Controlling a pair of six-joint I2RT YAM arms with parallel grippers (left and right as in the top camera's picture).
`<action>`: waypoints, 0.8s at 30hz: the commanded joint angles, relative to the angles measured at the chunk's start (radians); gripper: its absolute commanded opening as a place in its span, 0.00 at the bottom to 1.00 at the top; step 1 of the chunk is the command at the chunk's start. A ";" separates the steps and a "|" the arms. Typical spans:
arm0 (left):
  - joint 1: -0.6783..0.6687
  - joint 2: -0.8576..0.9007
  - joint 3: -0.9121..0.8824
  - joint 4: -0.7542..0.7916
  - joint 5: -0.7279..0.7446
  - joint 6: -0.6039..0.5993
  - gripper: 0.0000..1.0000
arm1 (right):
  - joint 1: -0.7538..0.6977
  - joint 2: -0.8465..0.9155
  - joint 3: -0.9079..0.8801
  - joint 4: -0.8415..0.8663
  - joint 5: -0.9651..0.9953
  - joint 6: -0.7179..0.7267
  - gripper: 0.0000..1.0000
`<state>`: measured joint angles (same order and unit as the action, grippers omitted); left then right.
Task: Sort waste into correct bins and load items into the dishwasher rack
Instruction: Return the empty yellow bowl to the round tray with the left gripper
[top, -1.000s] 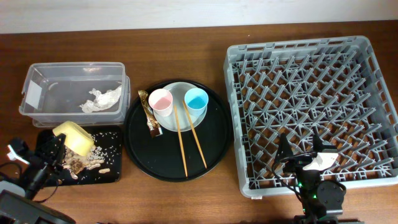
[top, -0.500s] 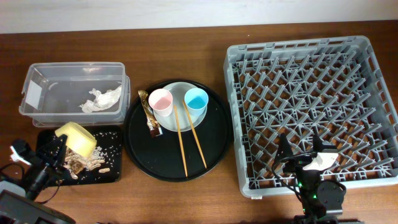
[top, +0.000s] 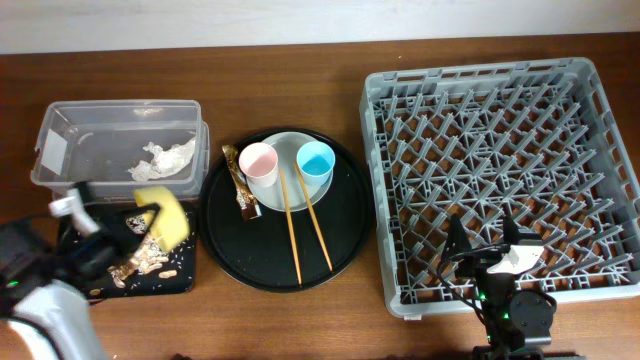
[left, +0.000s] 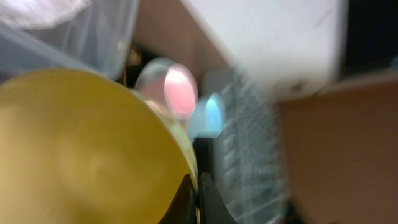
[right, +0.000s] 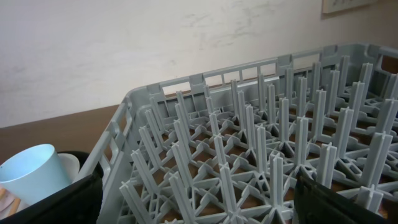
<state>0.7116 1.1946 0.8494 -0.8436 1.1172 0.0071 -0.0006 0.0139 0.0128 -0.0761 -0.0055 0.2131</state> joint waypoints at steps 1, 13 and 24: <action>-0.235 -0.137 0.014 -0.026 -0.369 -0.031 0.00 | -0.008 -0.010 -0.007 -0.003 0.002 0.004 0.98; -0.912 -0.081 0.013 0.039 -0.852 -0.280 0.00 | -0.008 -0.010 -0.007 -0.003 0.002 0.004 0.98; -1.233 0.158 0.013 0.137 -1.062 -0.430 0.00 | -0.008 -0.010 -0.007 -0.003 0.002 0.004 0.98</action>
<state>-0.4732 1.2911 0.8494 -0.7109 0.1772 -0.3634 -0.0006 0.0139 0.0128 -0.0761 -0.0055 0.2134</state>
